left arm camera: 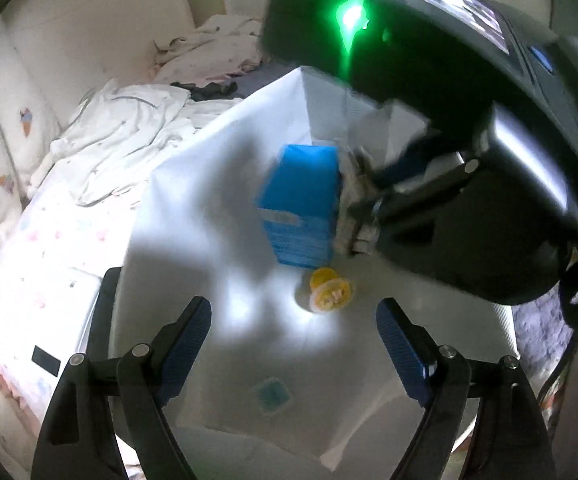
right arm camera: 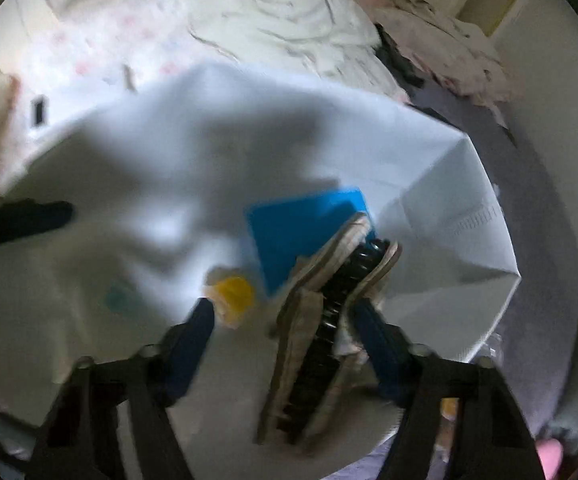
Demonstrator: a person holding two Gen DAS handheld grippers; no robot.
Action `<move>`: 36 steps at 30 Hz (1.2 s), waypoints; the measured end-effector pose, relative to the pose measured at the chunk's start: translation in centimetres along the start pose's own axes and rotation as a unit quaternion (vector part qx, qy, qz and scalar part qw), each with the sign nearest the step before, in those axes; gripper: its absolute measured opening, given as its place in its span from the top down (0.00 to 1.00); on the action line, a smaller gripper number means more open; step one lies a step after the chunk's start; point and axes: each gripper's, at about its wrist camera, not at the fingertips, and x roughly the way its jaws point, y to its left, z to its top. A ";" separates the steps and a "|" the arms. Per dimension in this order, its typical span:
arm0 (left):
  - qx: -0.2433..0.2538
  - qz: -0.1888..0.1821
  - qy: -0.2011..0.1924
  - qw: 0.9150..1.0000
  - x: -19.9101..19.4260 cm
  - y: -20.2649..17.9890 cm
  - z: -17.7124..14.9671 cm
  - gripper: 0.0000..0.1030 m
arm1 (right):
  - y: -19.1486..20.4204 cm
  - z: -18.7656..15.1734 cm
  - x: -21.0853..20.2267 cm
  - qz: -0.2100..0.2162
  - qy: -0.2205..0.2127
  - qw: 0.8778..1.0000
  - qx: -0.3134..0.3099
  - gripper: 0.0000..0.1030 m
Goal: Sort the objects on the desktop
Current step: 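Lower the plaid pouch into the white paper bag and release it with the right tool, then move the right tool back over the bed toward the beige tape roll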
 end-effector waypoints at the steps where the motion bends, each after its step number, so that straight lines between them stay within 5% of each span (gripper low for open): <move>1: -0.005 -0.007 -0.007 1.000 -0.2 0.1 0.1 0.18 | -0.3 -0.2 0.3 -0.011 0.001 1.000 0.013 0.89; 4: -0.026 -0.026 -0.030 0.999 -1.5 0.8 0.1 0.18 | -2.9 -1.2 -0.3 0.062 -0.023 0.992 0.107 0.95; 10: -0.056 -0.049 -0.081 0.994 -3.7 2.1 0.4 0.18 | -4.5 -3.0 -3.5 0.175 -0.060 0.967 0.175 0.89; 14: -0.061 -0.065 -0.111 0.990 -5.0 1.2 1.0 0.18 | -5.8 -4.2 -5.9 0.200 -0.097 0.949 0.224 0.56; 21: -0.035 -0.092 -0.133 0.986 -5.7 -3.3 2.2 0.18 | -8.0 -8.3 -11.8 0.150 -0.179 0.936 0.264 0.49; 26: 0.007 -0.118 -0.147 0.982 -6.0 -9.3 3.1 0.18 | -9.9 -13.7 -13.9 0.122 -0.221 0.914 0.318 0.45; 29: 0.041 -0.112 -0.139 0.983 -5.4 -13.2 3.2 0.18 | -11.1 -18.3 -14.3 0.103 -0.244 0.889 0.375 0.30; 36: 0.090 -0.121 -0.117 0.982 -1.7 -19.8 2.8 0.18 | -13.3 -29.8 -11.6 0.023 -0.259 0.828 0.496 0.23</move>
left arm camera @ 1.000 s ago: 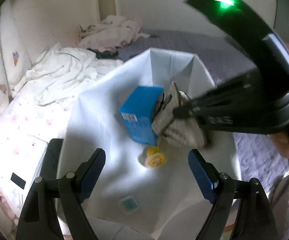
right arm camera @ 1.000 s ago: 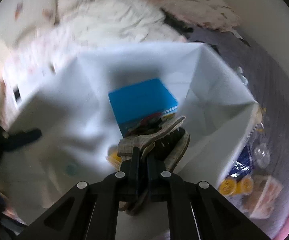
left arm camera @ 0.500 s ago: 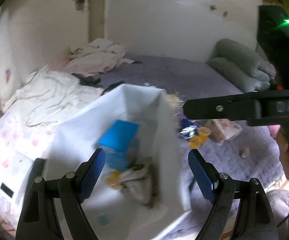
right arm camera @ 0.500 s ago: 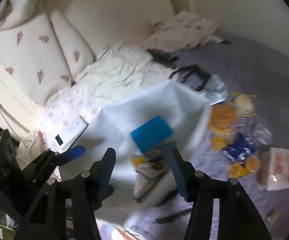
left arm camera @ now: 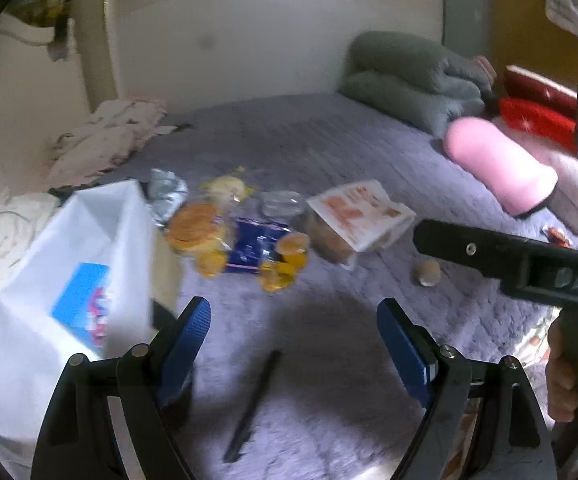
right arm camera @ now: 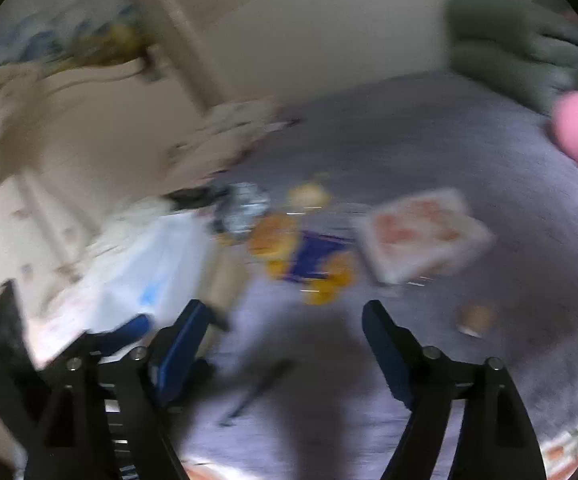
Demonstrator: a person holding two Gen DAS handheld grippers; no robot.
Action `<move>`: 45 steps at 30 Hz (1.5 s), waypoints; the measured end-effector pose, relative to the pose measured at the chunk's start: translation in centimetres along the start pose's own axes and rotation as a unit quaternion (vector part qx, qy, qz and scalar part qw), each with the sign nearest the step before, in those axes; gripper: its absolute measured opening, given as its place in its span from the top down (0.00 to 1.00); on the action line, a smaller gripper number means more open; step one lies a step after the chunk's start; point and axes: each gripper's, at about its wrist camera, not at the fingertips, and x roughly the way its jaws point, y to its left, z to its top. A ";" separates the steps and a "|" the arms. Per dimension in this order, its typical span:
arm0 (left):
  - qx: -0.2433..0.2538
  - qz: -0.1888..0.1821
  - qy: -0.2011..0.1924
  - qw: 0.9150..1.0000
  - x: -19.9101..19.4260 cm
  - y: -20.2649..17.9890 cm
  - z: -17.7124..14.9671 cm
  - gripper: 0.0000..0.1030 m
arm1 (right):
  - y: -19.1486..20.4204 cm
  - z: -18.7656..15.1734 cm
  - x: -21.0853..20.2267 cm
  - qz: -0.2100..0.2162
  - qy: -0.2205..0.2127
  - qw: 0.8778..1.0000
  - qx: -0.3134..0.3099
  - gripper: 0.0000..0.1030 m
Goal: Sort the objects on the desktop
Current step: 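Move the right tool back over the bed toward the beige tape roll, then close the right tool on the beige tape roll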
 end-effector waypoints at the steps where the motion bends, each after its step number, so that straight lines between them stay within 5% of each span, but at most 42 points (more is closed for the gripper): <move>1: 0.002 0.000 0.004 1.000 1.0 -0.1 0.1 0.18 | -1.3 -0.4 0.2 -0.023 -0.004 1.000 0.006 0.23; 9: 0.000 0.000 0.075 0.997 8.4 -3.3 -1.6 0.18 | -9.3 -0.9 2.5 -0.105 0.013 0.993 0.057 0.23; 13: -0.008 -0.011 0.104 0.995 11.2 -4.1 -2.9 0.18 | -13.8 -0.7 3.1 -0.084 0.031 0.990 0.109 0.25; 17: -0.035 -0.013 0.096 0.995 13.4 -4.4 -3.1 0.18 | -16.3 0.4 4.3 -0.105 0.034 0.988 0.109 0.38; 18: -0.032 -0.008 0.096 0.995 13.9 -4.5 -3.2 0.18 | -16.7 0.5 5.2 -0.103 0.044 0.988 0.109 0.47; 23: 0.001 0.022 0.093 0.995 15.8 -5.4 -5.2 0.15 | -16.4 -0.8 9.8 -0.095 0.135 0.983 0.087 0.60; 25: -0.004 0.028 0.089 0.996 15.6 -5.4 -5.5 0.05 | -16.4 -0.8 10.9 -0.136 0.137 0.978 0.074 0.60; 29: -0.018 0.028 0.097 0.995 15.8 -5.0 -5.6 0.01 | -17.4 -1.5 12.2 -0.156 0.154 0.972 0.084 0.59; 31: -0.017 0.031 0.098 0.995 15.7 -5.0 -5.7 0.01 | -17.1 -1.7 12.1 -0.163 0.158 0.971 0.076 0.56; 32: -0.015 0.032 0.097 0.995 15.6 -5.1 -5.7 0.01 | -17.0 -1.8 12.1 -0.159 0.159 0.971 0.076 0.47; 33: -0.014 0.034 0.097 0.995 15.5 -5.1 -5.7 0.01 | -17.1 -1.9 12.0 -0.144 0.158 0.974 0.079 0.26; 35: -0.014 0.037 0.097 0.995 15.6 -5.2 -5.9 0.01 | -17.0 -2.1 12.3 -0.083 0.165 0.979 0.083 0.00; 38: -0.009 0.047 0.094 0.994 15.4 -5.6 -6.0 0.00 | -16.1 -2.3 13.0 -0.102 0.188 0.976 0.044 0.00; 42: -0.019 0.037 0.095 0.995 15.2 -5.2 -6.2 0.00 | -13.1 -3.5 14.7 -0.181 0.241 0.951 -0.073 0.00; 45: -0.022 0.034 0.094 0.995 15.1 -5.3 -6.3 0.00 | -14.2 -3.3 13.3 -0.163 0.232 0.958 -0.034 0.00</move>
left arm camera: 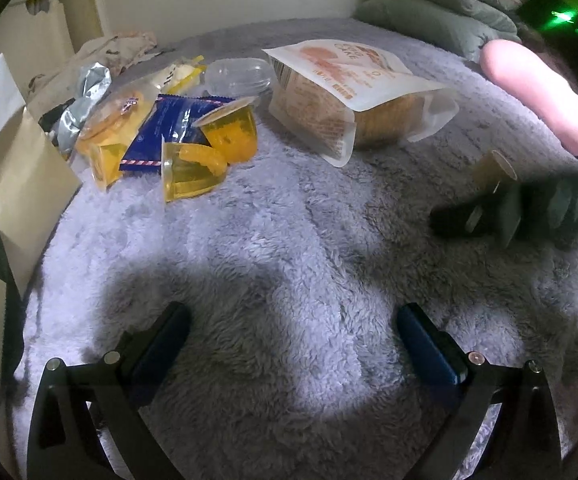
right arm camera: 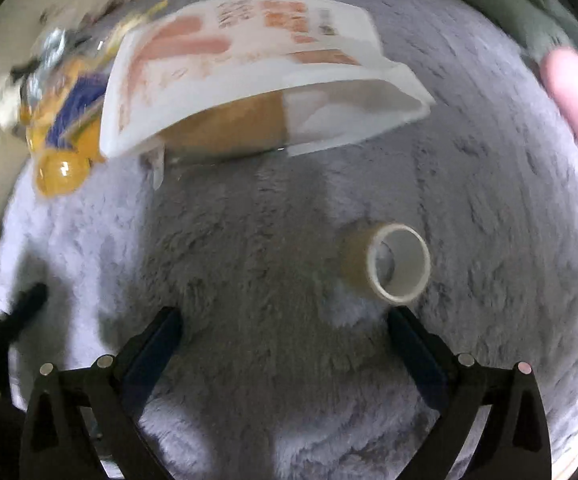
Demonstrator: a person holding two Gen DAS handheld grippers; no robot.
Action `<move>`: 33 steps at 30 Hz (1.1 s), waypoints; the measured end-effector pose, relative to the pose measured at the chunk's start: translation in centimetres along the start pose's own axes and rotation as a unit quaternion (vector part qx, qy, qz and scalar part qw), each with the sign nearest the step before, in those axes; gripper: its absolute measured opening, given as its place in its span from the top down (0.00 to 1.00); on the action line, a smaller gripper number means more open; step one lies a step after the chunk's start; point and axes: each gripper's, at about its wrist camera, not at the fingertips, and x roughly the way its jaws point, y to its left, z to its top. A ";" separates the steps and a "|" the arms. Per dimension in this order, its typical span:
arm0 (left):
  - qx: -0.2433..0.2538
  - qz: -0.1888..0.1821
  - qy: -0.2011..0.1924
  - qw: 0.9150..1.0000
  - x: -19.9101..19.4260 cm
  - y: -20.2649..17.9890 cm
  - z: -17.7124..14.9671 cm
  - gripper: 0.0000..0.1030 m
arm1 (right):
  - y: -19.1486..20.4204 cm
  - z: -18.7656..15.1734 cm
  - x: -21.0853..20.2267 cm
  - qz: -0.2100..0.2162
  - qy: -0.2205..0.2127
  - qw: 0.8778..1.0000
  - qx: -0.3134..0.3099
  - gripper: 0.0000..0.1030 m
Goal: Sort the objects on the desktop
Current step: 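Close the right tool on the beige tape roll, then lift the tape roll off the bed with the right tool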
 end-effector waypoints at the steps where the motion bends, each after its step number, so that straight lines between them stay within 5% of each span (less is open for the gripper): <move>1: 0.001 0.001 -0.001 1.000 0.0 0.0 -0.1 0.00 | -1.0 -0.1 -0.4 0.018 -0.006 1.000 0.023 0.00; 5: -0.002 0.001 -0.003 1.000 -0.1 -0.2 -0.3 0.00 | -6.3 -0.9 -1.3 0.130 -0.040 0.981 0.140 0.01; 7: -0.003 0.000 -0.003 1.000 -0.1 -0.3 -0.2 0.00 | -7.8 -1.4 -1.5 0.155 -0.051 0.971 0.172 0.17; 9: -0.004 -0.001 -0.002 1.000 -0.2 -0.4 -0.3 0.00 | -8.8 -2.0 -1.8 0.126 -0.055 0.974 0.181 0.75; 11: -0.003 -0.001 -0.002 1.000 -0.1 -0.3 -0.2 0.00 | -9.6 -2.6 -1.9 0.116 -0.051 0.973 0.195 0.77; 17: -0.003 -0.001 -0.002 1.000 -0.1 -0.2 -0.2 0.00 | -12.9 -5.1 -2.2 0.267 -0.069 0.918 0.285 0.77; 22: -0.002 -0.002 -0.002 1.000 -0.1 0.0 -0.3 0.00 | -12.0 -4.3 -3.7 0.266 -0.092 0.923 0.261 0.77; 33: -0.002 -0.005 -0.002 1.000 -0.3 0.2 -0.6 0.00 | -11.7 -1.3 -3.2 0.301 -0.093 0.898 0.308 0.75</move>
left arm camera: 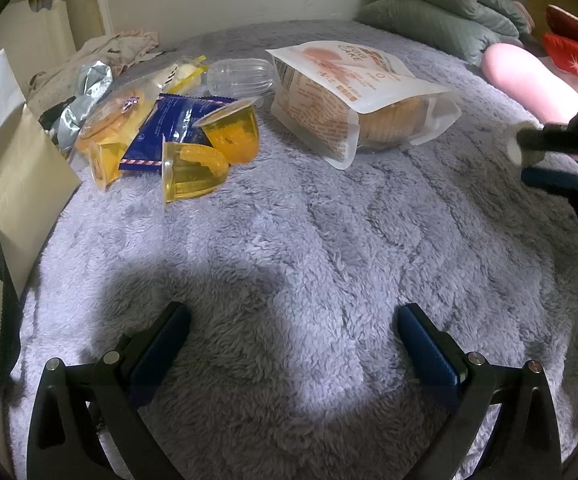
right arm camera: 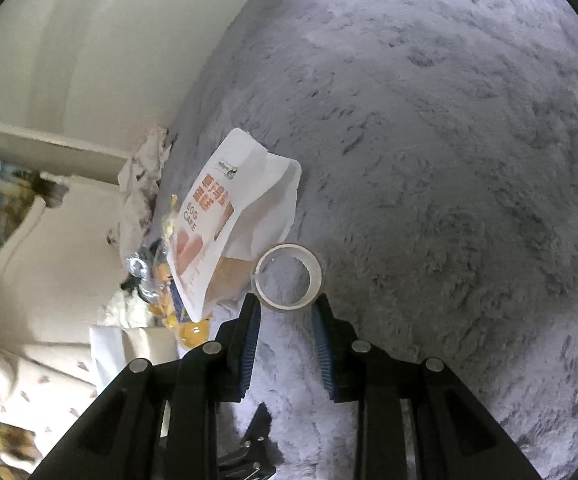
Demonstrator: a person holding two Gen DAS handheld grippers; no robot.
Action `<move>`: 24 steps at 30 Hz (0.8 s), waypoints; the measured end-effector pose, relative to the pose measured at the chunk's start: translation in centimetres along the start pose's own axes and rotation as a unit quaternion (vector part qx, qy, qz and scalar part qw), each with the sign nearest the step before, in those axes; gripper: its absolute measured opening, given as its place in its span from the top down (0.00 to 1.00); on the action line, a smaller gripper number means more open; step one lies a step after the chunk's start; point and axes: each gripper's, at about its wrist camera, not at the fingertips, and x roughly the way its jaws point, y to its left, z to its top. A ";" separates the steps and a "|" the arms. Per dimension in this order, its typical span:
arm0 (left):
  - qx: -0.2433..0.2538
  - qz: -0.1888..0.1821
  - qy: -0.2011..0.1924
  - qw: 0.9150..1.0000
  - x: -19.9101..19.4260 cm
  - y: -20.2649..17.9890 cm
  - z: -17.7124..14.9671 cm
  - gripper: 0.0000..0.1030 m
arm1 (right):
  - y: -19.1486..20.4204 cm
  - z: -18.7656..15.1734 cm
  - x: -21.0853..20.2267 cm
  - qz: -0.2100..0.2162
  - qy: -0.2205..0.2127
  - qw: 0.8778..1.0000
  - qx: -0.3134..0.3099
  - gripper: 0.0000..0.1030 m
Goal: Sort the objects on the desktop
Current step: 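Lift the tape roll off the bed with the right tool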
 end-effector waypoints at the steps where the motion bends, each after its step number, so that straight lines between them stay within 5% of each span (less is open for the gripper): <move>1: 0.000 0.000 0.000 1.000 0.0 0.0 -0.1 0.00 | -0.1 0.2 0.6 -0.001 0.006 1.000 0.007 0.75; 6: -0.001 -0.001 0.000 1.000 -0.1 -0.1 -0.2 0.01 | -1.0 1.1 1.3 -0.017 0.018 0.999 0.039 0.62; 15: 0.000 -0.002 0.000 1.000 -0.2 0.1 -0.3 0.01 | -1.9 2.0 2.0 -0.003 0.012 0.997 0.071 0.62; 16: 0.001 -0.002 0.000 1.000 -0.2 0.2 -0.3 0.01 | -2.0 2.3 2.3 -0.001 0.009 0.997 0.070 0.63; 18: 0.001 -0.002 0.000 1.000 -0.2 0.4 -0.3 0.01 | -2.1 2.3 2.7 -0.006 0.013 0.998 0.068 0.80; 24: -0.006 0.008 -0.012 1.000 -1.2 0.3 -0.6 0.01 | -2.6 1.8 1.6 0.018 0.000 0.997 0.078 0.81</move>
